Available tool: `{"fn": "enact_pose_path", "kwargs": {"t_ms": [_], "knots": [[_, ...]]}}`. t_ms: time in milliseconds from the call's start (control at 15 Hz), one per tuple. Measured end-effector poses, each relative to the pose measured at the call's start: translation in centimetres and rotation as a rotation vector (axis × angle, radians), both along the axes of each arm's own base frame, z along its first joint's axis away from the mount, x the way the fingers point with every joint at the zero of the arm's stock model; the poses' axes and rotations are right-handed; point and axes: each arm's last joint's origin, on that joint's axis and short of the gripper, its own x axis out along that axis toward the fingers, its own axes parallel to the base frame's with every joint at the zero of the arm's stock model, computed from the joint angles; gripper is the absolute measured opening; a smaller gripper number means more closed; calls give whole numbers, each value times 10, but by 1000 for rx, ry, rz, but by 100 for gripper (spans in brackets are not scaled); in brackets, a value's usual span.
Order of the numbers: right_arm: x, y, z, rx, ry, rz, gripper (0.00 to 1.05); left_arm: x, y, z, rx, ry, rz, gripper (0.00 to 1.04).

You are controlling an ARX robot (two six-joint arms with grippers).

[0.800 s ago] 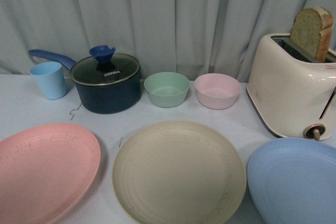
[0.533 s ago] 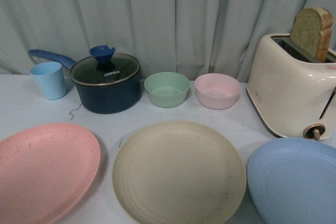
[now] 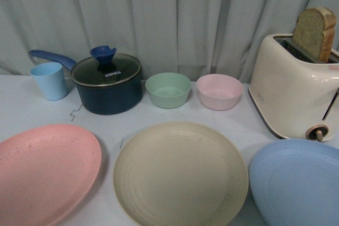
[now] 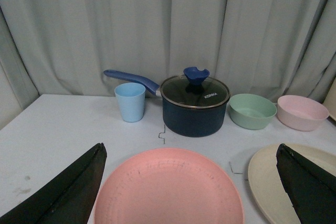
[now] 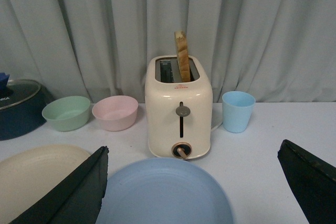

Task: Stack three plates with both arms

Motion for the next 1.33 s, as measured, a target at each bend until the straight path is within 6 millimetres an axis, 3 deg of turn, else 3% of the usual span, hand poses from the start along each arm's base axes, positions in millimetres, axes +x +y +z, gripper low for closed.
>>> {"fn": "enact_pose_path", "kwargs": {"t_ms": [1333], "knots": [[0,0,0,0,0,0,98,0,0,0,0,0,0,98]]}}
